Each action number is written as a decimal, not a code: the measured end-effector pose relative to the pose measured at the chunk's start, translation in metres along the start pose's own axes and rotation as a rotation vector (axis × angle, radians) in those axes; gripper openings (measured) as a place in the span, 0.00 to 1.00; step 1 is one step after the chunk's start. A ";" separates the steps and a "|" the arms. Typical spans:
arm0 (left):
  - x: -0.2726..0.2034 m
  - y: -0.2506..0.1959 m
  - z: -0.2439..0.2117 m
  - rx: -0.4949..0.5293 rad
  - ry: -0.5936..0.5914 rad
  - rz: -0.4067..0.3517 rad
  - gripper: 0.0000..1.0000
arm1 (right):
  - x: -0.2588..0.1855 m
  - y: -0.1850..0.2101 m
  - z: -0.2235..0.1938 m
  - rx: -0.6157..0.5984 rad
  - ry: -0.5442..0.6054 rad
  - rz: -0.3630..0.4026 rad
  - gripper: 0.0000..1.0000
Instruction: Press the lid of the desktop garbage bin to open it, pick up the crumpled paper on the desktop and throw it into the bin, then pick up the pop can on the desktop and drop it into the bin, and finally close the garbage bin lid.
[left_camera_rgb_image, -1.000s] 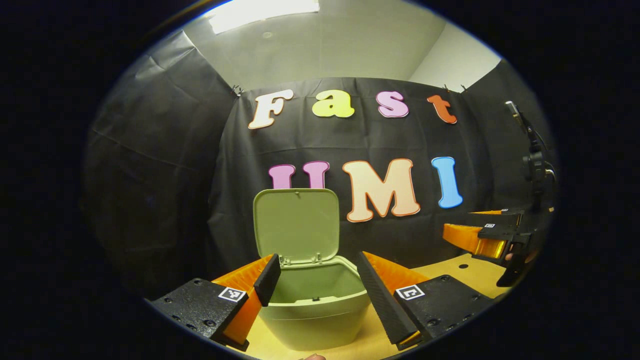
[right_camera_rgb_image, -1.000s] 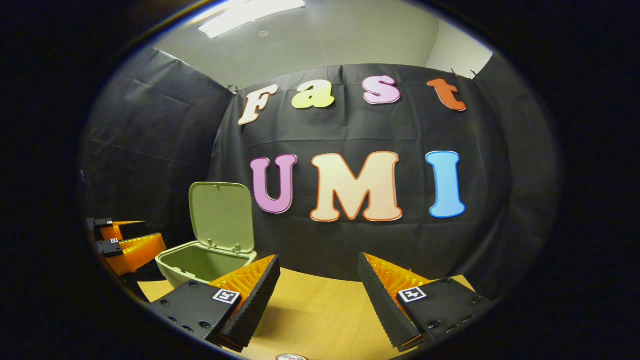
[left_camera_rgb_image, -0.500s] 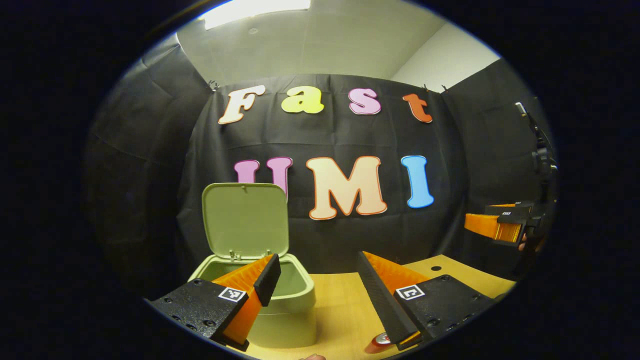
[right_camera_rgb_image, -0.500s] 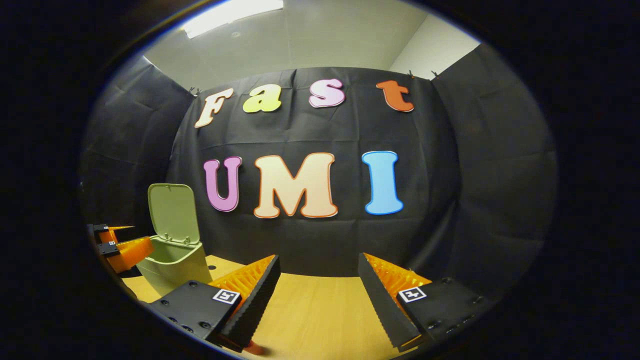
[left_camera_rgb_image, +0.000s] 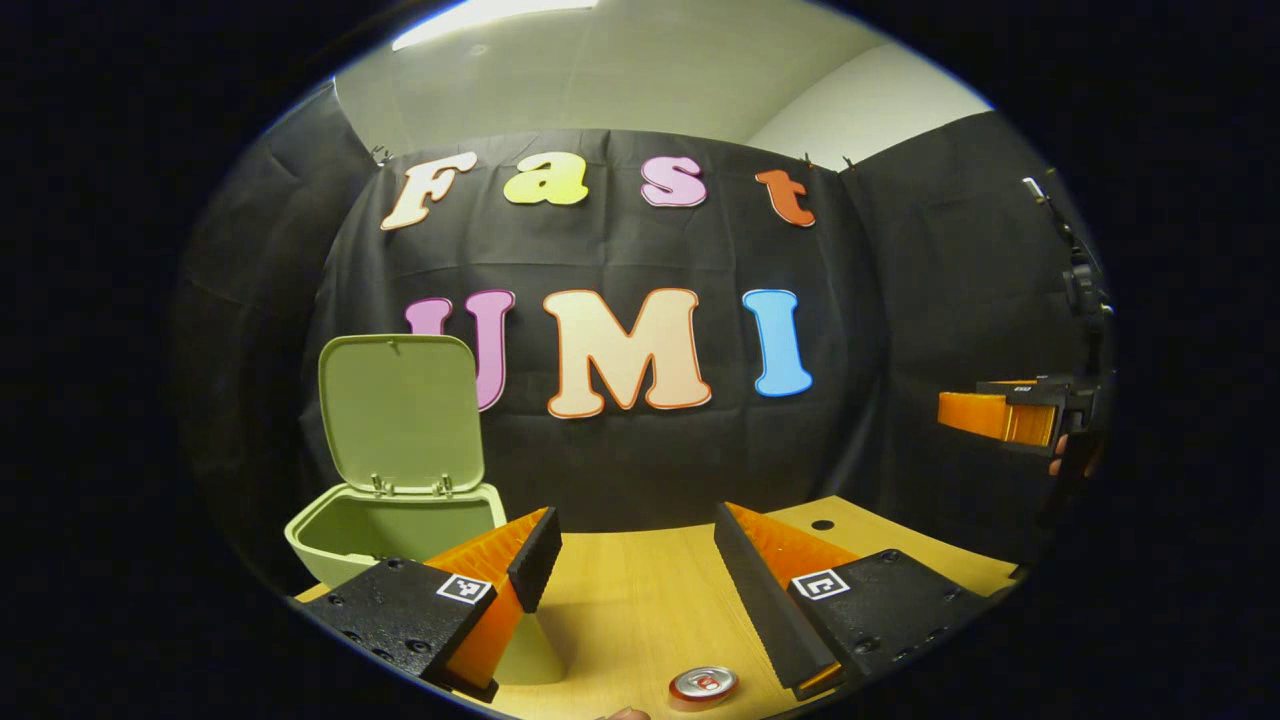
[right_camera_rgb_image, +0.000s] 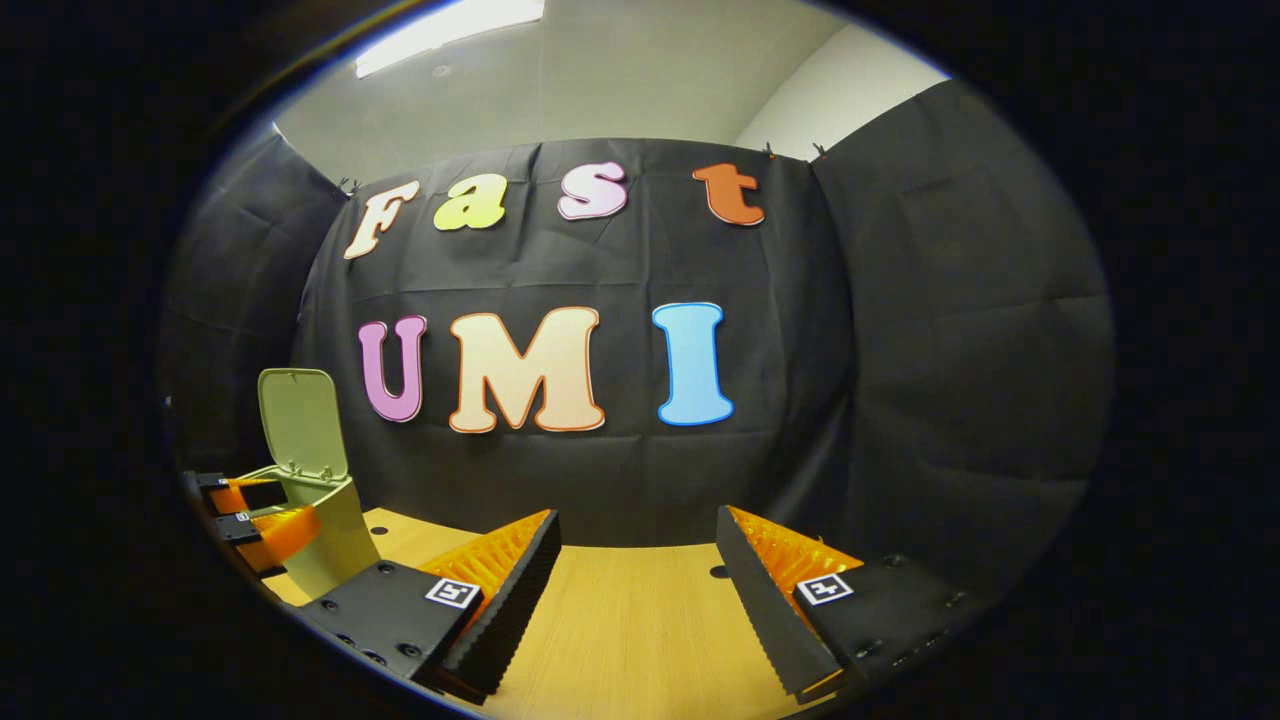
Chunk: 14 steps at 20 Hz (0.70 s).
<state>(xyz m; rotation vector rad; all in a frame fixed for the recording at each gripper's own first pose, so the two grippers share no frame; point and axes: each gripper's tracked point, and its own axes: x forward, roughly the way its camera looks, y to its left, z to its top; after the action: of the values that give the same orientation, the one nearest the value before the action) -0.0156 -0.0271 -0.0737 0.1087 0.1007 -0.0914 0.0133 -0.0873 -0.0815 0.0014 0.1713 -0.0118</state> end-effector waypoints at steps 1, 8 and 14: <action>0.001 -0.006 -0.005 -0.005 0.011 -0.009 0.93 | -0.004 -0.005 0.002 0.006 -0.002 -0.009 0.99; 0.003 -0.031 -0.049 -0.011 0.091 -0.047 0.93 | -0.024 -0.030 0.009 0.020 -0.003 -0.048 0.99; 0.002 -0.042 -0.100 -0.028 0.197 -0.054 0.93 | -0.033 -0.050 0.002 0.018 0.025 -0.088 0.99</action>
<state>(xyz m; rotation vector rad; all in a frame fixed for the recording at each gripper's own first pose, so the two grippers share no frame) -0.0276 -0.0573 -0.1767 0.0865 0.3021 -0.1331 -0.0192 -0.1366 -0.0737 0.0116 0.1961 -0.1009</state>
